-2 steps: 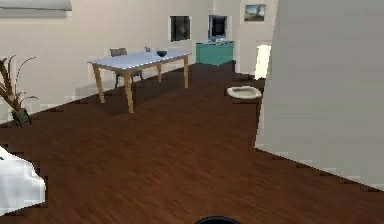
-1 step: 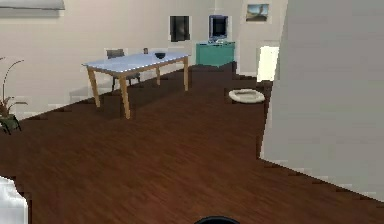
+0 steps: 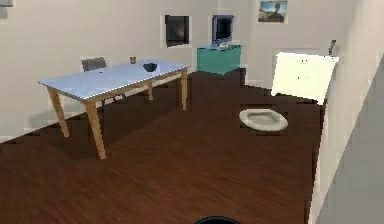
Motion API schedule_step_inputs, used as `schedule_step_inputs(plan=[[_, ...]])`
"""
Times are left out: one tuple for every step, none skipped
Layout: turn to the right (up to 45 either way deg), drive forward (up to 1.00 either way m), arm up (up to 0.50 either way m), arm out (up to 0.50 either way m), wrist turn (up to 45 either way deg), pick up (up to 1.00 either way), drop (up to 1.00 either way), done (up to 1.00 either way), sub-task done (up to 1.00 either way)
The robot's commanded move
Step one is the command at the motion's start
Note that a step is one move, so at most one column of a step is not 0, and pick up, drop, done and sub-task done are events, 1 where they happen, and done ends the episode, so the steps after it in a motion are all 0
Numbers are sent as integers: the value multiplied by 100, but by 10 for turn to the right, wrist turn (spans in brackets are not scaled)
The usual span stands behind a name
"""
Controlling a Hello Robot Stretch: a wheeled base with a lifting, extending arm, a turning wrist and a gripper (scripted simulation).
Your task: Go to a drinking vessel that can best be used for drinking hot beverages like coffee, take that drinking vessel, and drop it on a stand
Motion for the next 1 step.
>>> schedule_step_inputs(plan=[[30, 0, 0, 0, 0, 0, 0, 0, 0]])
